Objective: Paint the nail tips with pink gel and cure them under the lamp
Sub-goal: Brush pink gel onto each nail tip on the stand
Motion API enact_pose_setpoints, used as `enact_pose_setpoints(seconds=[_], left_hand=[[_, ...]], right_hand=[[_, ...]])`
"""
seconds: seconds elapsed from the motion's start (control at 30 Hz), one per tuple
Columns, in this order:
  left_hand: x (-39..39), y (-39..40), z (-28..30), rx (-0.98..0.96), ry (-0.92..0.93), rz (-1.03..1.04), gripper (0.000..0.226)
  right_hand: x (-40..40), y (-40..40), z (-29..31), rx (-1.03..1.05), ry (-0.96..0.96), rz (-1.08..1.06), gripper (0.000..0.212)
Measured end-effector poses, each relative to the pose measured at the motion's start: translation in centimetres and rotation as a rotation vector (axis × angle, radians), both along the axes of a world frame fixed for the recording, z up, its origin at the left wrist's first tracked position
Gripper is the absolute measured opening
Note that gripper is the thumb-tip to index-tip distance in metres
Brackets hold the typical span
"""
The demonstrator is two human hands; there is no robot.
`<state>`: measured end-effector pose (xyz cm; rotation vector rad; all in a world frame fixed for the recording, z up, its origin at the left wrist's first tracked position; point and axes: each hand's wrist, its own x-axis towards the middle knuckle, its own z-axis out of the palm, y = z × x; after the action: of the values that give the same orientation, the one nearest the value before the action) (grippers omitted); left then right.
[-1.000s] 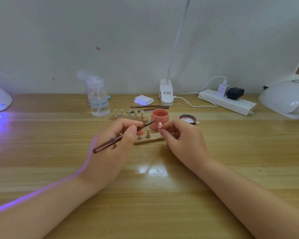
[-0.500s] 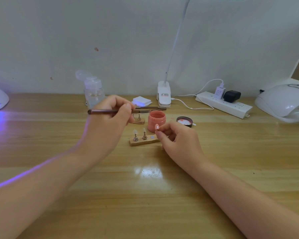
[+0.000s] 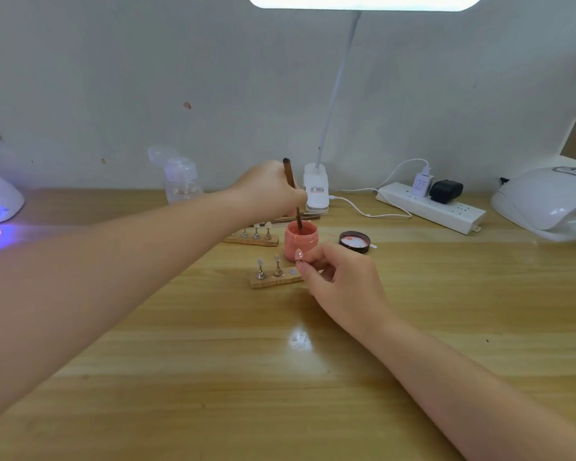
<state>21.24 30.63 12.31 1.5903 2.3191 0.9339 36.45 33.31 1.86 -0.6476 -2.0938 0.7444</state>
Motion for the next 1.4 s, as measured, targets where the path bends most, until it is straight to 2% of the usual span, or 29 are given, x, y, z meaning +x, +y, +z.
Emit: enact_pose_setpoints(seconds=[0.07,0.2,0.3,0.4,0.5,0.67,0.83,0.97,1.07,1.13,1.2,1.3,1.4], left_hand=[[0.1,0.4,-0.2,-0.041,-0.013,0.005,0.008],[0.2,0.6,-1.1,-0.114,-0.093,0.032,0.016],[-0.6,0.3,-0.8,-0.001,-0.225,0.104,0.016],[-1.8,-0.4,-0.7,0.126,-0.481,0.219,0.013],[-2.8,-1.5,-1.2,0.141,-0.656,0.279,0.012],[-3.8,-2.6,-1.9,0.170,-0.748,0.340,0.017],[-3.8,-2.6,-2.3,0.233,-0.866,0.298,0.013],[-3.7,-3.2,-3.1,0.220,-0.867,0.323,0.012],[-3.8,-4.4,-3.4,0.334,-0.890,0.336,0.010],[-3.3,-5.5,-3.9,0.438,-0.886,0.267,0.011],[-2.3,-7.0,-4.7,0.505,-0.747,0.178,0.014],[-0.2,-9.1,-6.1,0.562,-0.442,0.048,0.017],[1.6,-10.6,-7.1,0.559,-0.258,-0.066,0.018]], right_hand=[[0.0,0.0,-0.1,0.002,0.001,-0.001,0.006],[0.0,0.1,-0.2,0.002,0.002,-0.001,0.005],[0.0,0.1,-0.3,0.015,-0.007,-0.006,0.004],[0.0,0.1,-0.3,0.015,-0.014,-0.009,0.004],[0.1,0.0,-0.3,0.007,-0.016,-0.004,0.004],[0.1,0.1,-0.3,0.002,-0.021,-0.003,0.005],[0.1,0.1,-0.2,0.006,-0.019,-0.009,0.006],[0.1,0.0,-0.1,0.001,-0.025,-0.010,0.005],[0.1,-0.1,0.0,-0.002,-0.028,-0.009,0.004],[0.2,0.0,0.0,-0.005,-0.028,-0.007,0.004],[0.2,0.0,-0.1,-0.019,-0.023,-0.008,0.005],[0.1,0.1,-0.1,-0.022,-0.012,-0.020,0.007],[0.0,0.1,-0.1,-0.010,-0.014,-0.033,0.008]])
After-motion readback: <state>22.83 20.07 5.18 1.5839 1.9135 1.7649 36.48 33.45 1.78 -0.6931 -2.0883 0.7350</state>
